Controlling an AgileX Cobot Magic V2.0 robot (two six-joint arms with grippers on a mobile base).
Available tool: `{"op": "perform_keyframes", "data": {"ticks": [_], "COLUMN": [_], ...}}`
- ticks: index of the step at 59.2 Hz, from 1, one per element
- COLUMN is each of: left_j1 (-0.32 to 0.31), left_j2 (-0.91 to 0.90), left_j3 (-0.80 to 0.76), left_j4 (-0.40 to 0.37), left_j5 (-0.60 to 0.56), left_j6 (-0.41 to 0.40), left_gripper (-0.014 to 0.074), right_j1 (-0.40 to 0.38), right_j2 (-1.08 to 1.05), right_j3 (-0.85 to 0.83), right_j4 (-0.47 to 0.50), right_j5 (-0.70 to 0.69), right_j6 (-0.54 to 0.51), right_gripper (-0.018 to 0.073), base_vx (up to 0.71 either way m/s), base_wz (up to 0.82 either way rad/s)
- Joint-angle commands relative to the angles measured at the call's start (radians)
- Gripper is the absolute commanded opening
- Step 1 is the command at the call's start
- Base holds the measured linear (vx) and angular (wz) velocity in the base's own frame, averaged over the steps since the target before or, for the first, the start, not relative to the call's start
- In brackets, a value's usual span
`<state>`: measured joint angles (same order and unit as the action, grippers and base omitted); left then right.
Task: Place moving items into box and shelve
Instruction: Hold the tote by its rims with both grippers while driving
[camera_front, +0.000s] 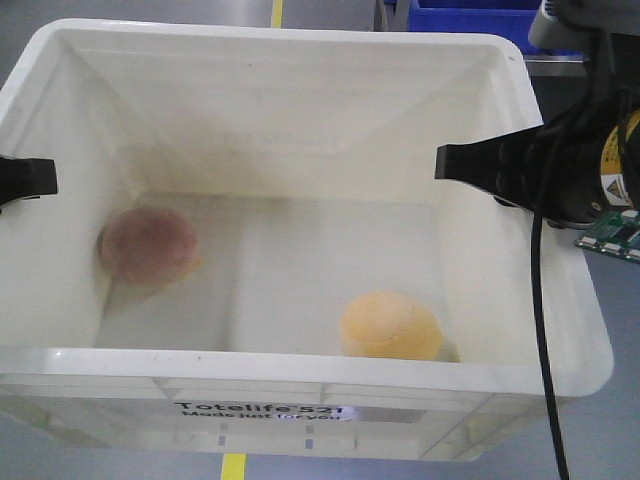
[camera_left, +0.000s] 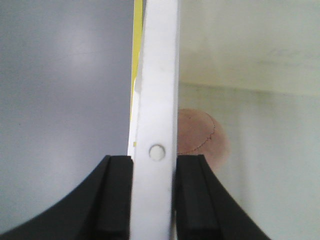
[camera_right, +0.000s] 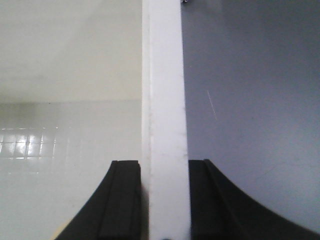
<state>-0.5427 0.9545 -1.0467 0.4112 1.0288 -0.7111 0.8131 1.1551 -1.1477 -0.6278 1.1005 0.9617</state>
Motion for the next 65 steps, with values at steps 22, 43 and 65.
{"op": "perform_keyframes", "data": {"ticks": [22, 43, 65], "left_j1": [-0.001, -0.001, -0.001], "left_j2": [-0.025, -0.025, -0.025], "left_j3": [-0.042, -0.042, -0.042], "left_j4": [0.116, 0.116, 0.116], "left_j5": [-0.074, -0.074, -0.074], "left_j6": [-0.017, -0.017, -0.017], "left_gripper": [0.0109, 0.0109, 0.0109], "right_j1": [-0.008, -0.008, -0.008], "right_j2": [-0.034, -0.034, -0.034], "right_j3": [-0.035, -0.035, -0.035], "right_j4": [-0.143, -0.143, -0.143], "right_j5": [-0.011, -0.011, -0.011], "right_j6": [0.001, 0.001, 0.001], "right_gripper": [-0.0011, -0.0011, -0.0011], "base_vx": [0.36, 0.39, 0.41], "base_wz": [0.14, 0.12, 0.03]}}
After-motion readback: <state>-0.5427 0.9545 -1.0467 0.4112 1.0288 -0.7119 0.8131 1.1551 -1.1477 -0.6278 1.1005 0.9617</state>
